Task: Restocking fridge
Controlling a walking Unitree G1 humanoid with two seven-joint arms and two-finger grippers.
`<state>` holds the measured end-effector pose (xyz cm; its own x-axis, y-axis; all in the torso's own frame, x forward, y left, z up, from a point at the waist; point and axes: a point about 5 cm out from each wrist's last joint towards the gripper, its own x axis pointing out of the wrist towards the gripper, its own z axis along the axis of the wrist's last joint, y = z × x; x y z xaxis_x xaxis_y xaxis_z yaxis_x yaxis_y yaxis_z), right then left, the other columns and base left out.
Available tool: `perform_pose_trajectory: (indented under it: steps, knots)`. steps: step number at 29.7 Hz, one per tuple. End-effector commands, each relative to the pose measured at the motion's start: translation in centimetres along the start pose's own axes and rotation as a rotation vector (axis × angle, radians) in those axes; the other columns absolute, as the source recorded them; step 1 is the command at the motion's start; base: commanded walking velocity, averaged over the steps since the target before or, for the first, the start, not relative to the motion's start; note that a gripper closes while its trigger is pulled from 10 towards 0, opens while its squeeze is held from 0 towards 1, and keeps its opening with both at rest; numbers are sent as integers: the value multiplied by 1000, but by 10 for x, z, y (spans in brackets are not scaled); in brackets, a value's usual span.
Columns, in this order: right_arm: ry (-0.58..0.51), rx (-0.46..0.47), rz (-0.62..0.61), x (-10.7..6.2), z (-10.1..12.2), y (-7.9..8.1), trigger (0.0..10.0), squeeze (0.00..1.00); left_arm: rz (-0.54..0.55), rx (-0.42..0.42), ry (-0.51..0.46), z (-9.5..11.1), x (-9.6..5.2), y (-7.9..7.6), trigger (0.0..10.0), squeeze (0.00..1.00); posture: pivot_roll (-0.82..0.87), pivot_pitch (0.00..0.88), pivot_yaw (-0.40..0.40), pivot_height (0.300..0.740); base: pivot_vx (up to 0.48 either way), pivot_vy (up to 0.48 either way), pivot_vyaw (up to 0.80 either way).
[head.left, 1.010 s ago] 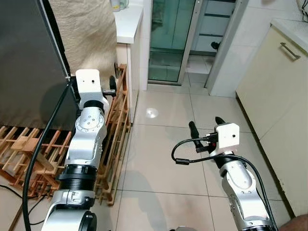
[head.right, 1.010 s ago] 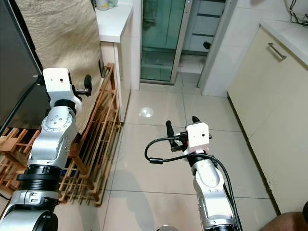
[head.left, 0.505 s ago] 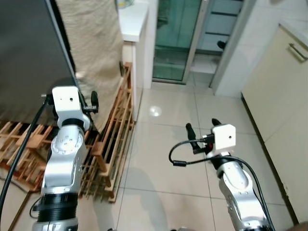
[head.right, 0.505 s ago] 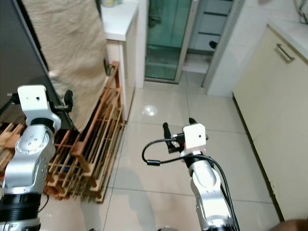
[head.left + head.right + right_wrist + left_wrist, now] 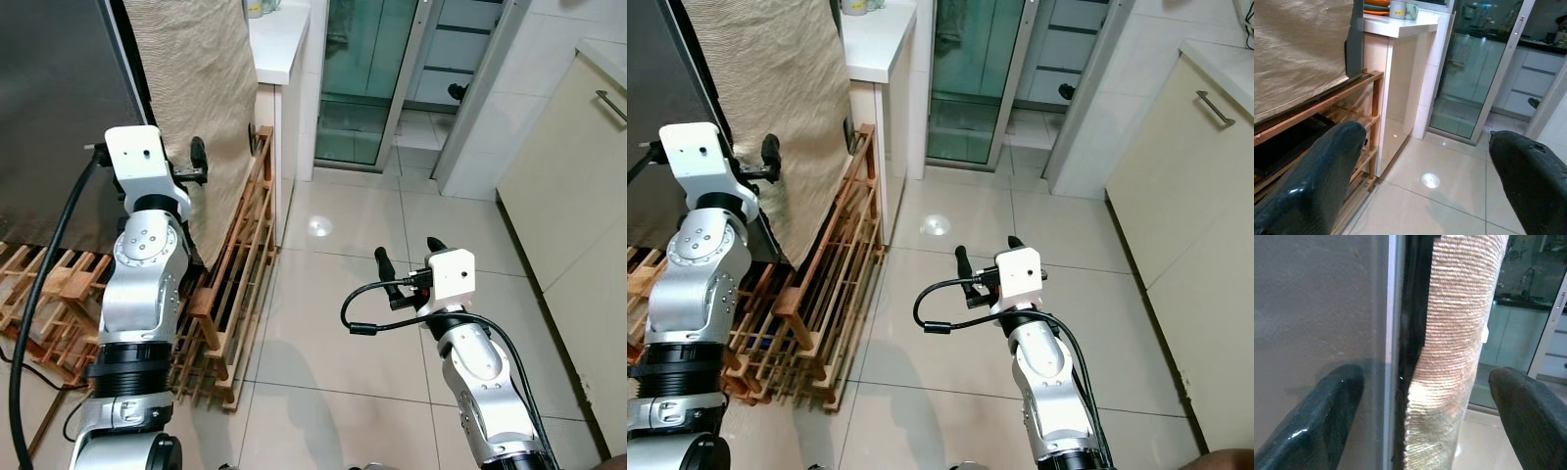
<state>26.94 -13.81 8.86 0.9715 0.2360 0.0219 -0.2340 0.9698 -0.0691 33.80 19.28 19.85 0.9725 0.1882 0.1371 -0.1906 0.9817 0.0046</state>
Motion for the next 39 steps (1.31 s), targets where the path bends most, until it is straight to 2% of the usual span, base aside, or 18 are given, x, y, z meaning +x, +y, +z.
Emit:
perform_pose_trajectory:
  steps: [1, 14, 26, 28, 33, 37, 39]
  knots:
    - [-5, -13, -4, -1, 0, -1, 10000, 267, -33, -8, -7, 3, 5, -9, 10000, 0, -89, 0, -20, 740, 0, 0, 0]
    - [-8, -16, -16, -1, 1, -3, 10000, 267, -94, -78, -9, 10, 14, -19, 10000, 0, -105, 0, -9, 740, 0, 0, 0]
    - [0, -17, -18, -1, 0, -3, 10000, 267, -161, -96, -4, 7, 5, -38, 10000, 0, -107, 0, -14, 740, 0, 0, 0]
    - [1, -18, -15, -1, 0, -3, 10000, 263, -170, -131, -2, 9, 5, -43, 10000, 0, -104, 0, -14, 740, 0, 0, 0]
    - [2, -18, -14, 1, 0, -2, 10000, 267, -164, -93, 9, 6, 5, -48, 10000, 0, -101, 0, -14, 740, 0, 0, 0]
    - [6, -14, -2, 3, -1, 2, 10000, 259, -120, -12, 34, -8, 16, -56, 10000, 0, -93, 0, -24, 740, 0, 0, 0]
    - [7, -13, 1, 4, -1, 3, 10000, 267, -113, 0, 33, -11, 19, -59, 10000, 0, -91, 0, -26, 740, 0, 0, 0]
